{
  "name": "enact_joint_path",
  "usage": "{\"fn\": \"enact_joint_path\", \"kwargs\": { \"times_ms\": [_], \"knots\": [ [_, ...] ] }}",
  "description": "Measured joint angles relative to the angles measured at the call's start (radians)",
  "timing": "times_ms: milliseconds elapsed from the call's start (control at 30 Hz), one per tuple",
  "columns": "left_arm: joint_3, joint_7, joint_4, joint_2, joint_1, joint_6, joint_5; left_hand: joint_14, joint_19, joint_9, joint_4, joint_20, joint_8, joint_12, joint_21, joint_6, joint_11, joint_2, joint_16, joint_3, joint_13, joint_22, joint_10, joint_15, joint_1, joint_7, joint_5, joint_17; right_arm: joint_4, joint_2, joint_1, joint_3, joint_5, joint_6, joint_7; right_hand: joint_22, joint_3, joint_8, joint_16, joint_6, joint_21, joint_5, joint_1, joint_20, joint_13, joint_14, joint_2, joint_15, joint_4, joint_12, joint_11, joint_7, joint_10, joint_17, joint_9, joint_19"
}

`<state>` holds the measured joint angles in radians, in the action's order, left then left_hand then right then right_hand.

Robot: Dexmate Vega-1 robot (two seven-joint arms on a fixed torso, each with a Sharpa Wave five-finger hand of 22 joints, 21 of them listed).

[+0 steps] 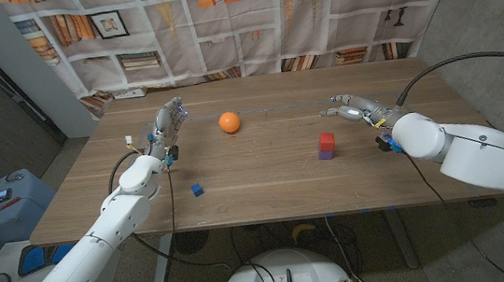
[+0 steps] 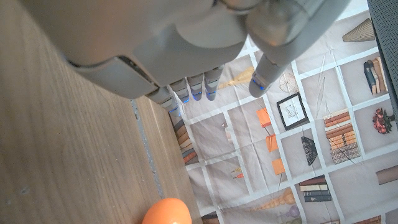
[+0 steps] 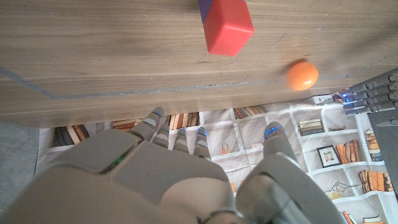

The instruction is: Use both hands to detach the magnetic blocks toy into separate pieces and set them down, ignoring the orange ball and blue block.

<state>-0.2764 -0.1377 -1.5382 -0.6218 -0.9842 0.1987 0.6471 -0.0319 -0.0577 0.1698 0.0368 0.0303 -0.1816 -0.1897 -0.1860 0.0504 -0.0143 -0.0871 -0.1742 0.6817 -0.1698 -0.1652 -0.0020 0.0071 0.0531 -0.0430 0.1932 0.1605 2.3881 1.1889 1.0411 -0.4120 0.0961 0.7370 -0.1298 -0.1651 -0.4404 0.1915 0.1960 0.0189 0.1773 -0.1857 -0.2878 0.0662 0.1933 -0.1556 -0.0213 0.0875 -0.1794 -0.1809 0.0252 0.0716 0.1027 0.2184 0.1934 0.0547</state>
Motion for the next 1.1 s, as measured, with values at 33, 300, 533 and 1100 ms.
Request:
{"fn": "enact_joint_path", "kwargs": {
  "times_ms": [33, 300, 533, 1100],
  "knots": [
    [0.000, -0.002, -0.001, 0.000, 0.000, -0.002, 0.001, 0.000, 0.000, 0.000, 0.000, 0.000, 0.000, 0.000, 0.000, 0.000, 0.000, 0.000, 0.000, 0.000, 0.000, 0.000, 0.000, 0.000, 0.000, 0.000, 0.000, 0.000, 0.008, 0.011, -0.004, -0.003, -0.002, 0.006, 0.011, 0.000, 0.000, 0.000, 0.000, -0.003, 0.000, 0.000, -0.005, 0.000, 0.000, 0.000, -0.005, 0.000, 0.000, 0.000, 0.002, 0.002, 0.002, 0.000, 0.000, 0.000],
    [0.004, -0.013, -0.008, -0.004, -0.002, -0.017, 0.003, 0.000, -0.005, 0.000, 0.000, 0.005, 0.000, 0.000, 0.000, 0.000, 0.004, 0.000, 0.000, 0.000, 0.000, 0.000, 0.004, 0.000, 0.000, 0.000, 0.000, 0.005, 0.042, 0.050, -0.034, -0.027, -0.018, 0.048, 0.071, 0.000, -0.017, 0.000, 0.000, -0.025, 0.000, -0.022, -0.043, 0.013, 0.005, -0.014, -0.001, 0.014, -0.005, 0.000, 0.008, -0.004, 0.037, 0.000, 0.004, -0.013],
    [0.005, -0.018, -0.010, -0.006, -0.001, -0.026, 0.003, 0.000, -0.005, 0.000, 0.000, 0.005, 0.000, 0.000, 0.000, 0.000, 0.004, 0.000, 0.000, 0.000, 0.000, 0.000, 0.004, 0.000, 0.000, 0.000, 0.000, 0.005, 0.074, 0.066, -0.086, -0.079, -0.053, 0.111, 0.139, 0.000, -0.026, 0.000, 0.000, -0.050, 0.000, -0.033, -0.076, 0.026, 0.005, -0.016, -0.007, 0.024, -0.008, 0.000, 0.014, -0.003, 0.065, 0.000, 0.005, -0.026],
    [0.000, -0.014, 0.011, 0.001, 0.016, -0.032, 0.004, 0.005, -0.005, 0.000, -0.004, 0.005, 0.000, 0.000, 0.000, 0.000, 0.004, 0.000, 0.000, 0.004, 0.000, 0.000, 0.004, -0.005, 0.000, 0.000, 0.000, 0.005, 0.121, 0.047, -0.299, -0.313, -0.247, 0.289, 0.368, 0.000, -0.026, 0.000, 0.000, -0.108, 0.000, -0.036, -0.107, 0.036, 0.005, -0.016, -0.039, 0.045, -0.007, 0.000, 0.031, 0.004, 0.069, 0.003, 0.014, -0.036]
  ]
}}
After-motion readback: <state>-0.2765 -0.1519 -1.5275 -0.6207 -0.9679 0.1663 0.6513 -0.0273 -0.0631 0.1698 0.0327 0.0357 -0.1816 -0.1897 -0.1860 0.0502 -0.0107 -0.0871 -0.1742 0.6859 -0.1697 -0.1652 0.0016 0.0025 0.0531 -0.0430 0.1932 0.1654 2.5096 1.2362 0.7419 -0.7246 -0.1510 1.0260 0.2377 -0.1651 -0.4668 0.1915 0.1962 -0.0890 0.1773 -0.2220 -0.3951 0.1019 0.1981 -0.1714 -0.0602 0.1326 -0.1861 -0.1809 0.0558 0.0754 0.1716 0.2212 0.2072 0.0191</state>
